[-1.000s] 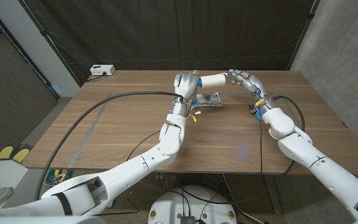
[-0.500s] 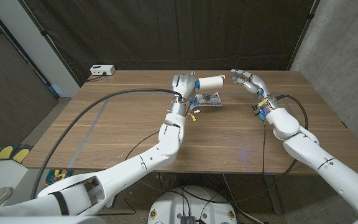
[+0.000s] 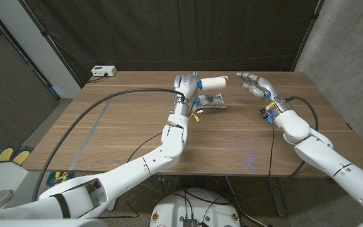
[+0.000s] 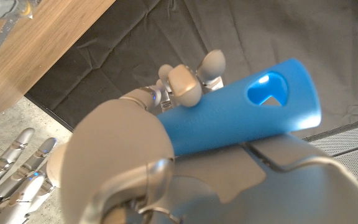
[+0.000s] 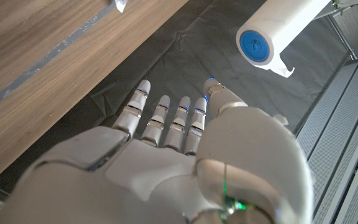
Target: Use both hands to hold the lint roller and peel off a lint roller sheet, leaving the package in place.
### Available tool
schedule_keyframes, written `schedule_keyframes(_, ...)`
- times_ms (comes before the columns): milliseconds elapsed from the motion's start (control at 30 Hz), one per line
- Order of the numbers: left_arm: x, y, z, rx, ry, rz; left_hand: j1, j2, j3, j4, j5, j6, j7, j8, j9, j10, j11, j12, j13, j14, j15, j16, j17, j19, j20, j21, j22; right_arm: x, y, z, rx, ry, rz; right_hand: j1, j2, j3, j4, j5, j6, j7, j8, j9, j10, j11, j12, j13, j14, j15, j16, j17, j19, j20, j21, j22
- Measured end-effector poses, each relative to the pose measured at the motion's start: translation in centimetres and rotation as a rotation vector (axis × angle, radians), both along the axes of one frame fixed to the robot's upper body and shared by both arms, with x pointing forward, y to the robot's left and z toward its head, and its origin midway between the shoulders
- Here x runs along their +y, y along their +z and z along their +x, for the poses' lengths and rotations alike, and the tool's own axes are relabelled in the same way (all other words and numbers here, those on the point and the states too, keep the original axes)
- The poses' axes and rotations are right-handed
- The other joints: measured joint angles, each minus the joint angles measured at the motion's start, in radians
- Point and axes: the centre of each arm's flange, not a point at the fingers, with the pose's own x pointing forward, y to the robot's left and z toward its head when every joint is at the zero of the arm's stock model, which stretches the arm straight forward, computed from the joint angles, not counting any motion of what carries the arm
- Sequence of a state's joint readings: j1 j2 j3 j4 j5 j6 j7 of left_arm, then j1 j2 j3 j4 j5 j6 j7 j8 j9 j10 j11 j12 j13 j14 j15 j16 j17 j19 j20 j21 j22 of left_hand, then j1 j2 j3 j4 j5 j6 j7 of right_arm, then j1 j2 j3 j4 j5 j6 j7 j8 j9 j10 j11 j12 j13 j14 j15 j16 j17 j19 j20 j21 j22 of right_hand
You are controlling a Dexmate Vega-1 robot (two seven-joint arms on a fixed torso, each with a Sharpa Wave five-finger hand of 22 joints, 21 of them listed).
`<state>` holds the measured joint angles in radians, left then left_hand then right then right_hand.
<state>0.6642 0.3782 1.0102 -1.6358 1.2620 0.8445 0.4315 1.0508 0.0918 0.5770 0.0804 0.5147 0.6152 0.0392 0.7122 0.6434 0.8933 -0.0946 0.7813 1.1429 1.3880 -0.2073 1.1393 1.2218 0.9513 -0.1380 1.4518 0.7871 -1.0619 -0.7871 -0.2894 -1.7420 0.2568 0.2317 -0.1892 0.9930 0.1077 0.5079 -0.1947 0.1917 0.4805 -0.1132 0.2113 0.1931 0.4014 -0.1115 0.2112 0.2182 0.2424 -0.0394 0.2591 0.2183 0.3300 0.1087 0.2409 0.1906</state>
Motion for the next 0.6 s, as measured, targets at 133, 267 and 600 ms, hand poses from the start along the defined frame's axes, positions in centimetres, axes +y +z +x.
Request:
schedule_keyframes(133,0.0,0.0,-0.1,0.0,0.0,-0.005,0.0,0.0,0.002,0.002,0.0,0.0,0.0,0.0,-0.001,0.0,0.0,0.0,-0.004,0.0,0.0,0.004,0.0,0.0,0.0,0.0,0.0,-0.2,-0.1,-0.6,0.007,-0.03,-0.015,0.01,-0.01,0.0,0.0,-0.007,0.009,-0.009,0.0,0.0,0.007,-0.007,0.0,0.0,0.009,-0.002,0.004,0.001,0.005,-0.005,0.0,0.0)
schedule_keyframes(267,0.0,0.0,-0.2,0.004,-0.002,-0.009,0.005,-0.005,0.02,0.02,-0.003,0.0,0.0,0.0,-0.004,0.0,0.0,0.0,-0.009,0.0,0.0,0.008,0.0,0.0,0.0,0.0,0.0,-0.3,-0.2,-1.1,0.004,-0.046,-0.023,0.014,-0.014,-0.009,0.009,-0.011,0.011,-0.01,0.0,0.0,0.011,-0.011,0.0,0.0,0.009,-0.002,0.004,0.003,0.009,-0.002,0.0,0.0)
schedule_keyframes(600,0.0,0.1,0.0,0.023,0.001,-0.012,0.003,-0.008,0.027,0.027,-0.008,0.0,0.0,0.002,-0.007,0.002,-0.002,0.0,-0.013,0.0,0.0,0.011,0.0,0.001,0.001,0.0,0.003,-0.2,-0.3,-2.6,-0.039,-0.054,-0.033,0.006,-0.03,-0.028,0.022,-0.011,0.02,-0.019,0.0,0.0,0.023,-0.023,0.0,0.0,0.009,-0.002,0.007,0.003,0.009,-0.002,0.0,0.0)
